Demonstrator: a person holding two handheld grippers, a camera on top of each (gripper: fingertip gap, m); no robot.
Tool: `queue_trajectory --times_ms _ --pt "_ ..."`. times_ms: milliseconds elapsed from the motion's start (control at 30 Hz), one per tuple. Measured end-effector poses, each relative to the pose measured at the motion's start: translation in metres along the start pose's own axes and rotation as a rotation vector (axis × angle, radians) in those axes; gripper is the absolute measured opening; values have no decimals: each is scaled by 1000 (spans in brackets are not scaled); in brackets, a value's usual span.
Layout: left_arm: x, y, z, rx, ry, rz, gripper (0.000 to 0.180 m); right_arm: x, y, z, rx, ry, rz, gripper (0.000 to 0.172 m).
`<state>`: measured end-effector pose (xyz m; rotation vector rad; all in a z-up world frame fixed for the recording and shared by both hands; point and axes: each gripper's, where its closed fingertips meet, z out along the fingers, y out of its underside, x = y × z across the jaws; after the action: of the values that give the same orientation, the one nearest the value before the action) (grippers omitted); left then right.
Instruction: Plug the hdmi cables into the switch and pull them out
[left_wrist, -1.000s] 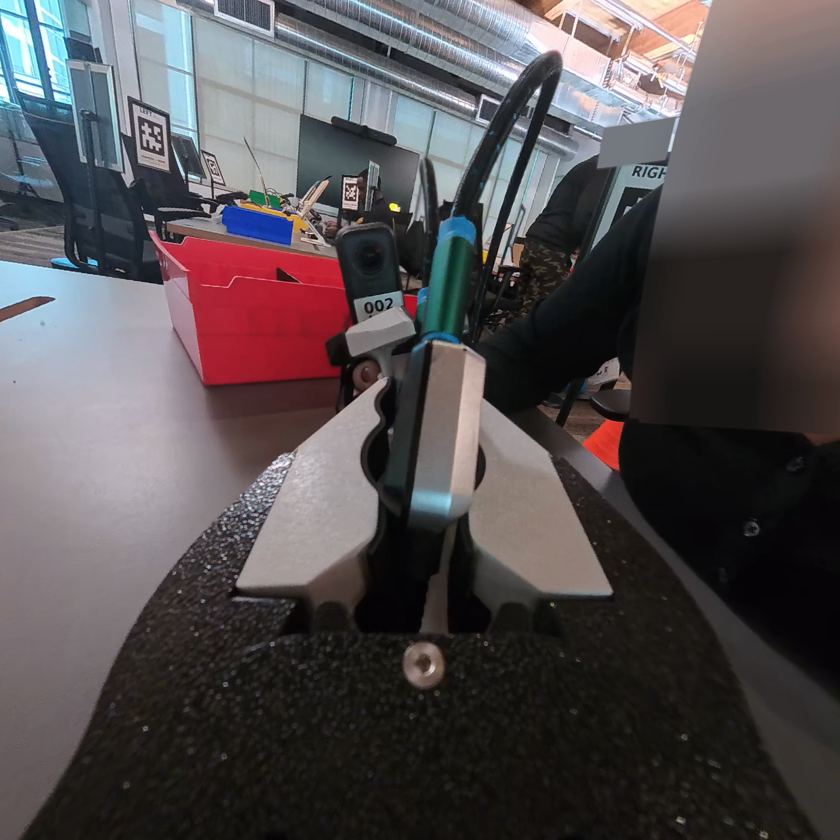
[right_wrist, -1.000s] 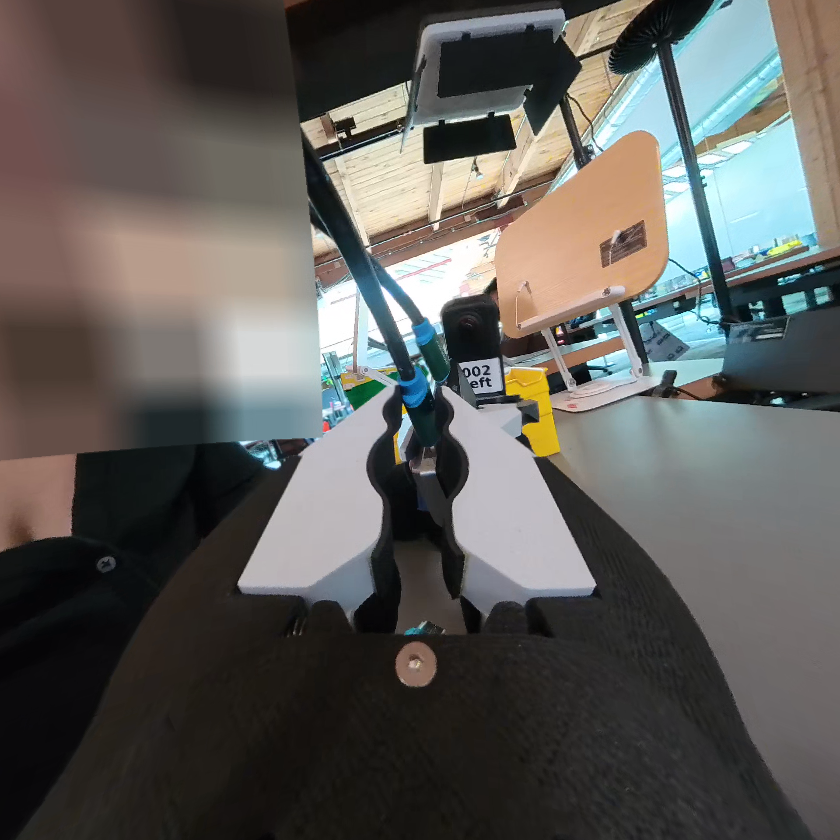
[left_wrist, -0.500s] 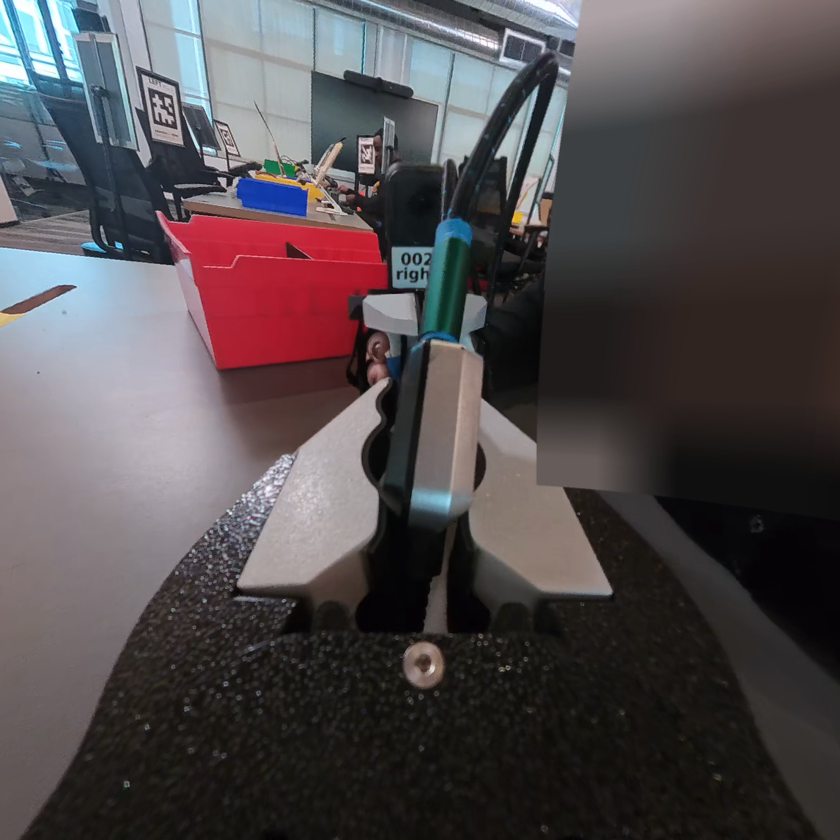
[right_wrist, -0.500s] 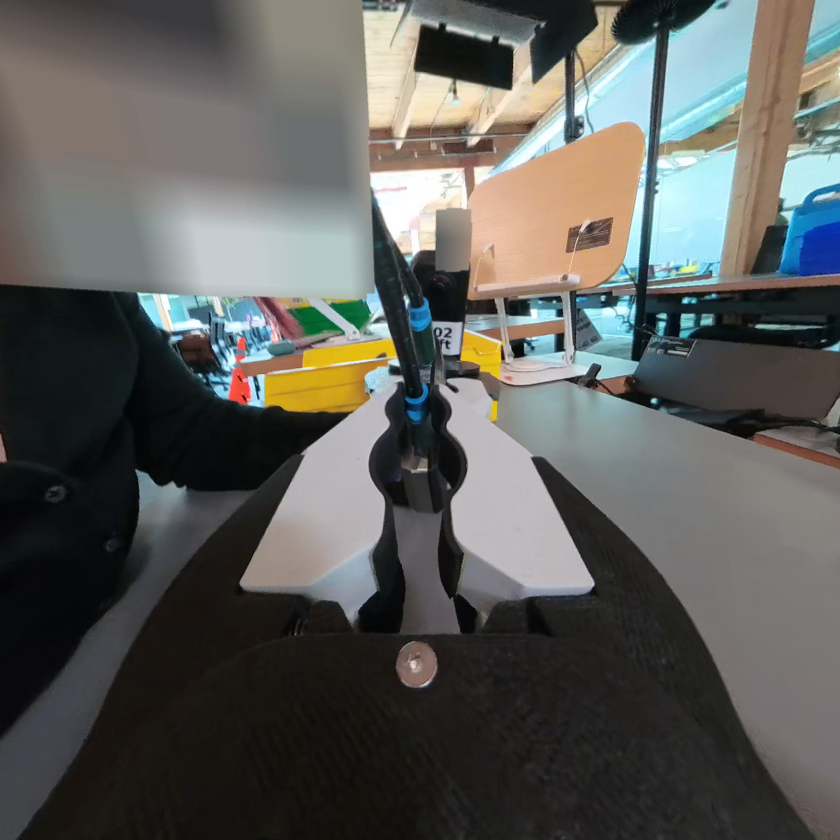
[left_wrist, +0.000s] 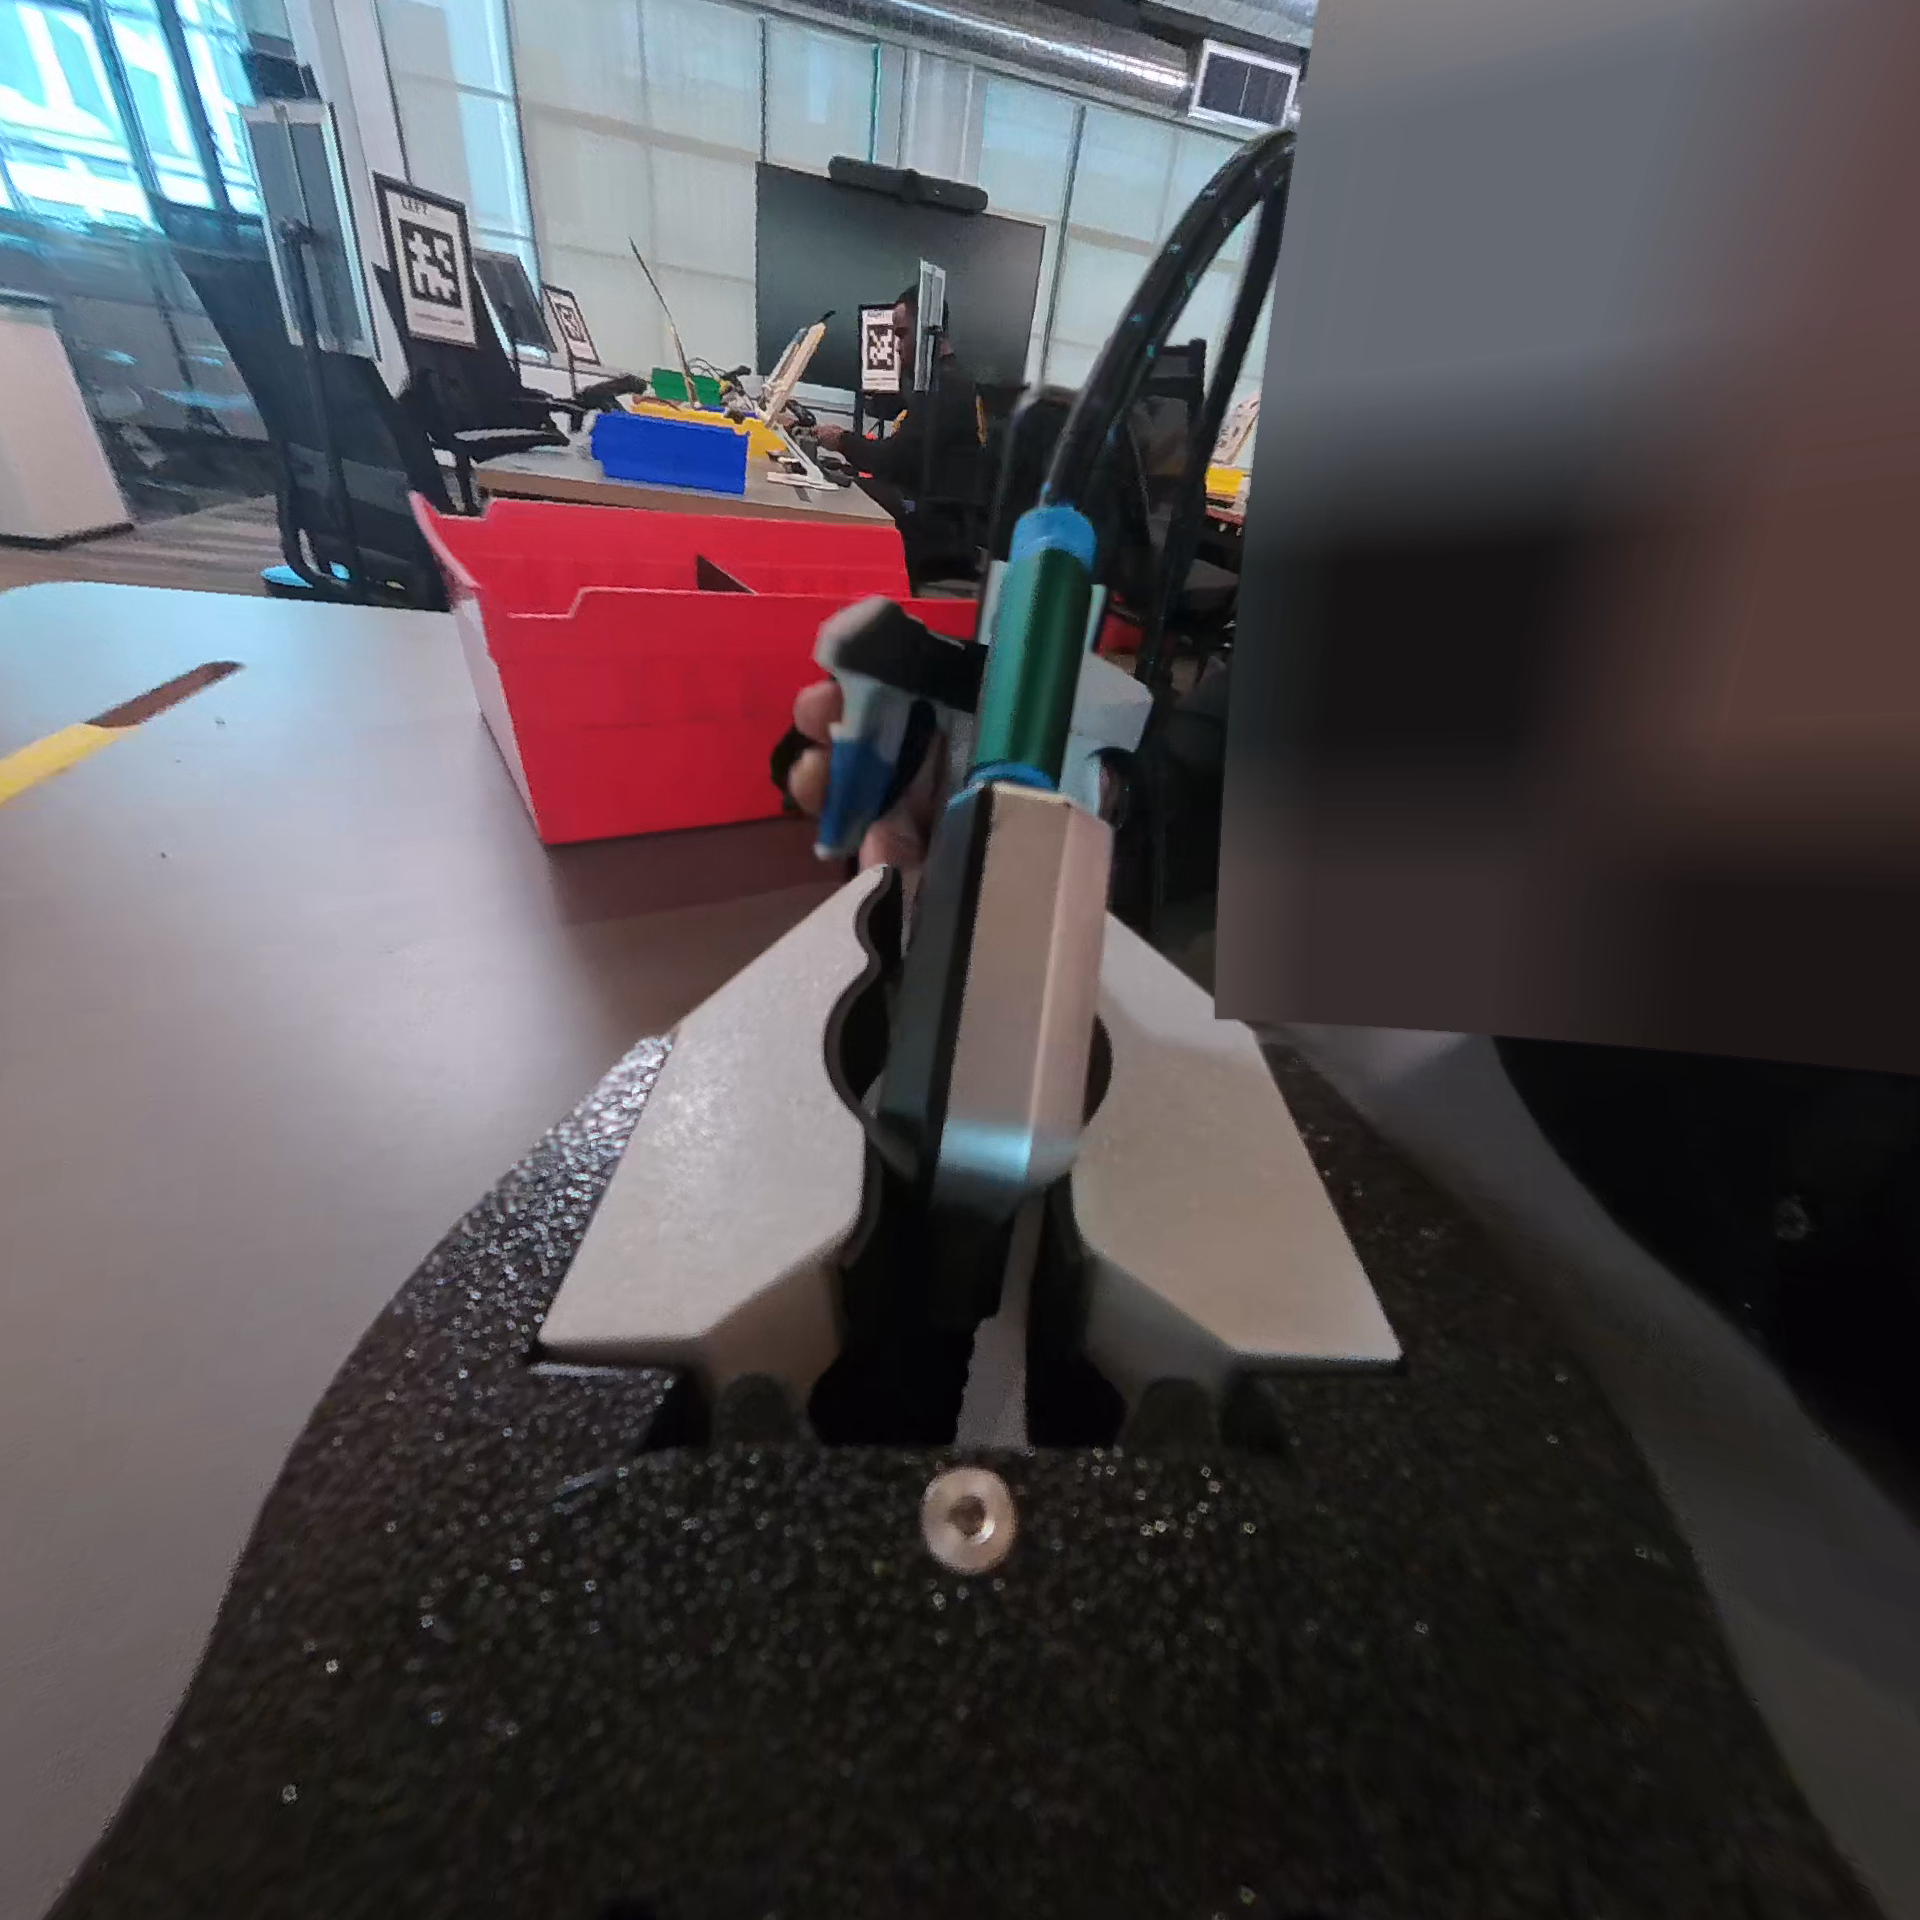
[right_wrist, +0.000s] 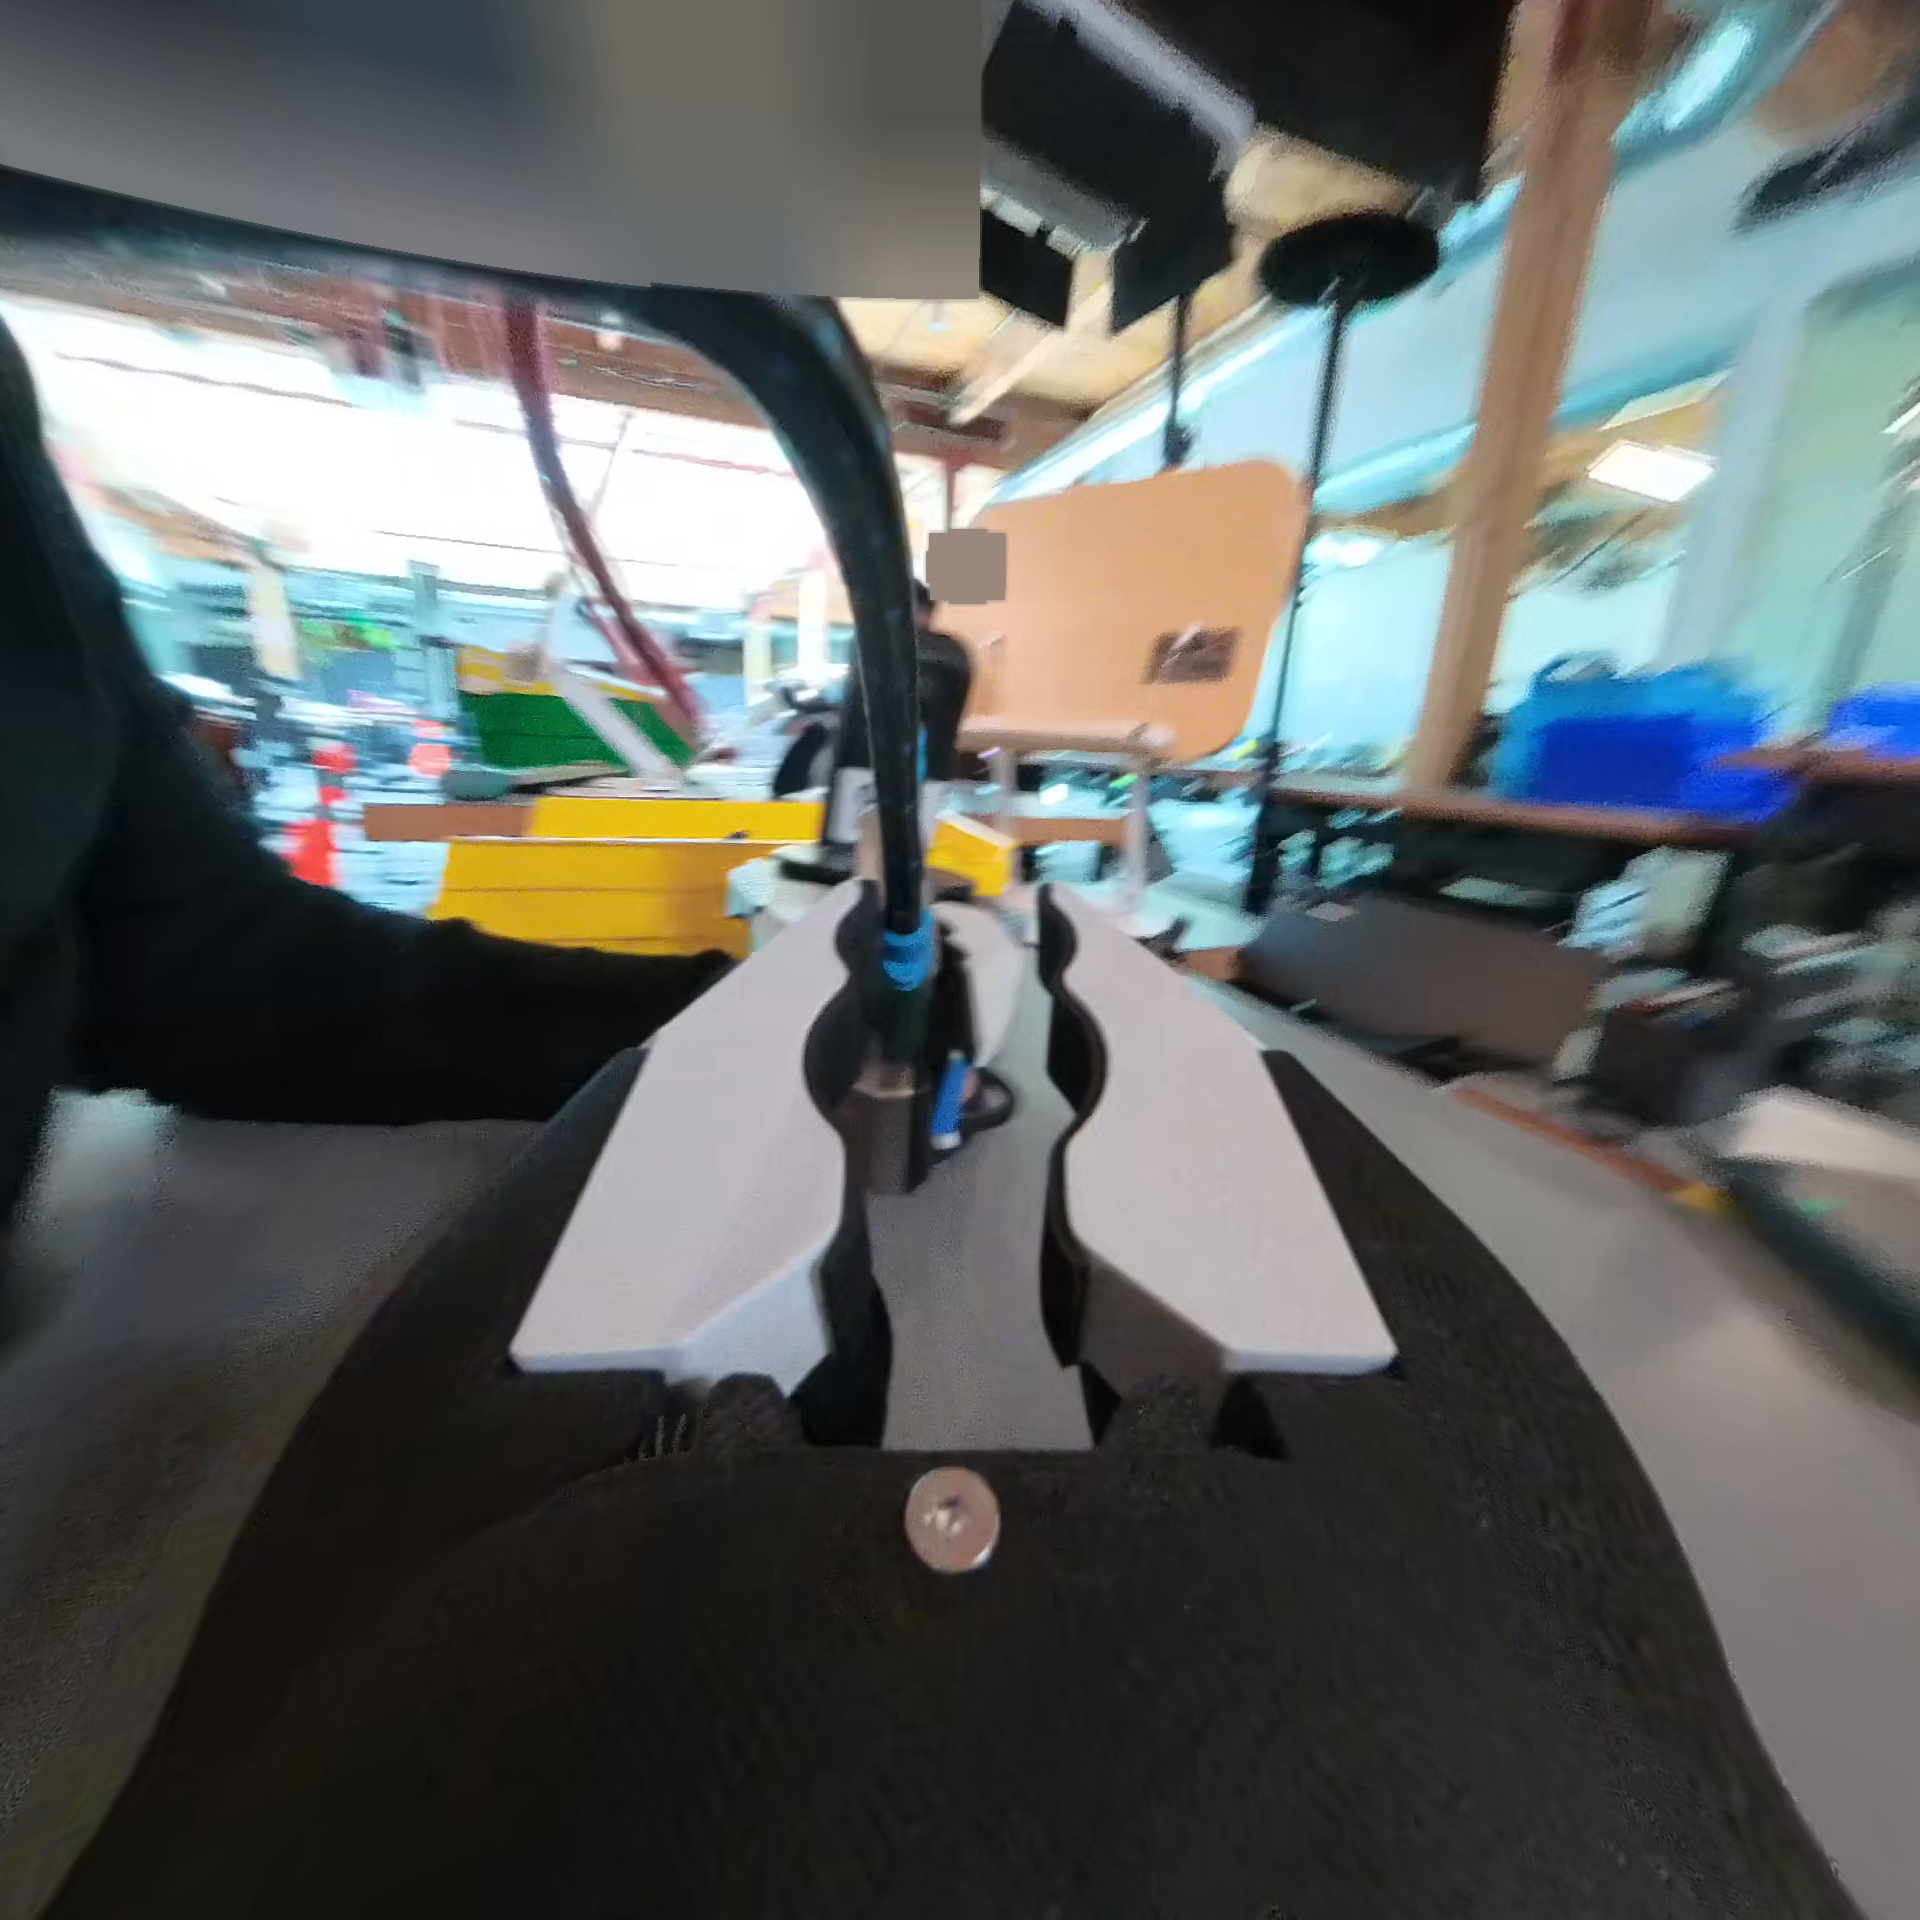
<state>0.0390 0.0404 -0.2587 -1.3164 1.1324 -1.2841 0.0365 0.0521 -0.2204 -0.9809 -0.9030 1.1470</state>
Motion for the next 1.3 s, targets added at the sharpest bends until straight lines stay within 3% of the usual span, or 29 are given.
queue_trajectory --times_ms 100,233,300,333,433,700,1000,1200,1300 --pt "2 -1 -2 -3 -25 89 25 14 -8 -4 13 128 -183 68" --pt "13 6 -6 -41 32 133 24 9 -14 -6 25 141 -318 92" --pt "14 6 -14 -40 46 129 25 4 -16 -9 50 85 -244 84" --pt "10 5 -19 -39 32 125 24 5 -17 -12 58 61 -189 71" --pt "-1 -3 -32 12 -28 134 25 22 -17 -17 55 98 -96 72" --pt "-4 -18 -46 101 -62 156 25 88 -20 -47 -95 627 -482 36" --pt "-10 -51 -77 344 -69 81 25 100 -33 -83 -108 830 -444 30" --pt "-37 -35 -63 193 -323 198 26 81 -39 -108 -154 925 -522 21" --pt "-50 -24 -58 64 -470 306 27 73 -44 -120 -149 964 -514 24"
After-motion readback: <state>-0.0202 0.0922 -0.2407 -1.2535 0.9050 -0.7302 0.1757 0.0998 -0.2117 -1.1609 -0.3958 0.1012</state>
